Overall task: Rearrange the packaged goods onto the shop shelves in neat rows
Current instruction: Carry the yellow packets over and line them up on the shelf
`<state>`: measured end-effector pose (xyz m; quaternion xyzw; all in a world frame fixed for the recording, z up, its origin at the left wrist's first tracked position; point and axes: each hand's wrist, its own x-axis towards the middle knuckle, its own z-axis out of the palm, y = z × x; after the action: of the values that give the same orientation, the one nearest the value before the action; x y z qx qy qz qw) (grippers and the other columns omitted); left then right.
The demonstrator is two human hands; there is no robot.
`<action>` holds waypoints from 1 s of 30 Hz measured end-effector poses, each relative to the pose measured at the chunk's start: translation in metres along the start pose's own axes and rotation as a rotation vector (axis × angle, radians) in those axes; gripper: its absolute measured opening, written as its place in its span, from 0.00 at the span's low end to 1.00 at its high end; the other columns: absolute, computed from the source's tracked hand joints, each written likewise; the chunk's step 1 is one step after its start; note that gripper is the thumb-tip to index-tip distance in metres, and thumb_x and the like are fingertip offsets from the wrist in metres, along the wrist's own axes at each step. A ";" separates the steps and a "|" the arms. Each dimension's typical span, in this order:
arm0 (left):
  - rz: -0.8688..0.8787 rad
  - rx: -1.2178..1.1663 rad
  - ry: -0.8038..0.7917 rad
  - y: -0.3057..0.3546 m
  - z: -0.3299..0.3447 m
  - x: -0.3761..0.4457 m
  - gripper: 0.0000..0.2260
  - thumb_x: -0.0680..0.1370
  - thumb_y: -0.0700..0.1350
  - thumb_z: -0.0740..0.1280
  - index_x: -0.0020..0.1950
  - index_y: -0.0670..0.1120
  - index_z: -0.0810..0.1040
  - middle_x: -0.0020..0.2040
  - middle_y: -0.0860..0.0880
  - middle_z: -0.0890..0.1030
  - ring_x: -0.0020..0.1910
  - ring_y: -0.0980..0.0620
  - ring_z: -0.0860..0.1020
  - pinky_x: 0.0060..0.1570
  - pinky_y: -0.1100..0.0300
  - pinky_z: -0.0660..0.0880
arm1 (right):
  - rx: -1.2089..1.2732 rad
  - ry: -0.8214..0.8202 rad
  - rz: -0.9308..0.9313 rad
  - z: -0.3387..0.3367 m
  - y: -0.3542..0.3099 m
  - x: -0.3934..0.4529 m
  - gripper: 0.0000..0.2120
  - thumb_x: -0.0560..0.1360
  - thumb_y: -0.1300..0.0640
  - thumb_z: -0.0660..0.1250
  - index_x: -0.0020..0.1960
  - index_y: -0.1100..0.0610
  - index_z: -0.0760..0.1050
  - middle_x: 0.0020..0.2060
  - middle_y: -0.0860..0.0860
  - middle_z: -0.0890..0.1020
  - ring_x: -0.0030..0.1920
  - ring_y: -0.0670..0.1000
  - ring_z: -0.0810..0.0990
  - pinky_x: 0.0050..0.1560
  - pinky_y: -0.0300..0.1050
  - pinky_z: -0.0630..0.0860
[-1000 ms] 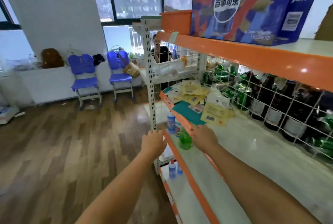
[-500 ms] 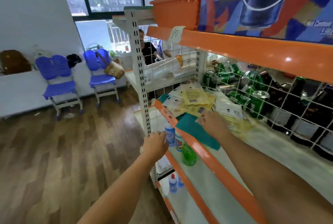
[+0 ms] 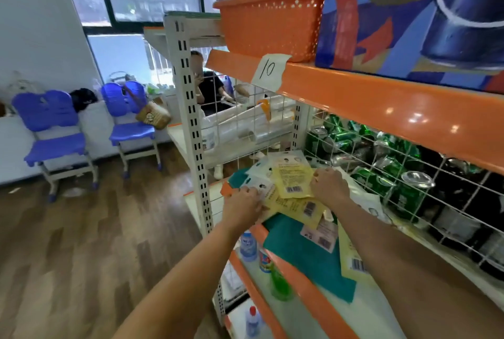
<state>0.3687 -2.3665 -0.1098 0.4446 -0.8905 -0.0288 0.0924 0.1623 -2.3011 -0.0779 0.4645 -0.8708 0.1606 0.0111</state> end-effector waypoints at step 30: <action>0.047 -0.160 -0.003 -0.011 0.010 0.078 0.13 0.82 0.49 0.53 0.59 0.45 0.72 0.59 0.46 0.75 0.58 0.47 0.71 0.57 0.54 0.69 | 0.672 -0.224 0.486 0.014 -0.020 0.070 0.17 0.73 0.57 0.72 0.59 0.61 0.75 0.54 0.57 0.81 0.53 0.58 0.80 0.56 0.52 0.77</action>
<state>0.3295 -2.4355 -0.1098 0.4146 -0.8957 -0.0985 0.1269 0.1407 -2.3726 -0.0742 0.2381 -0.8501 0.3819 -0.2734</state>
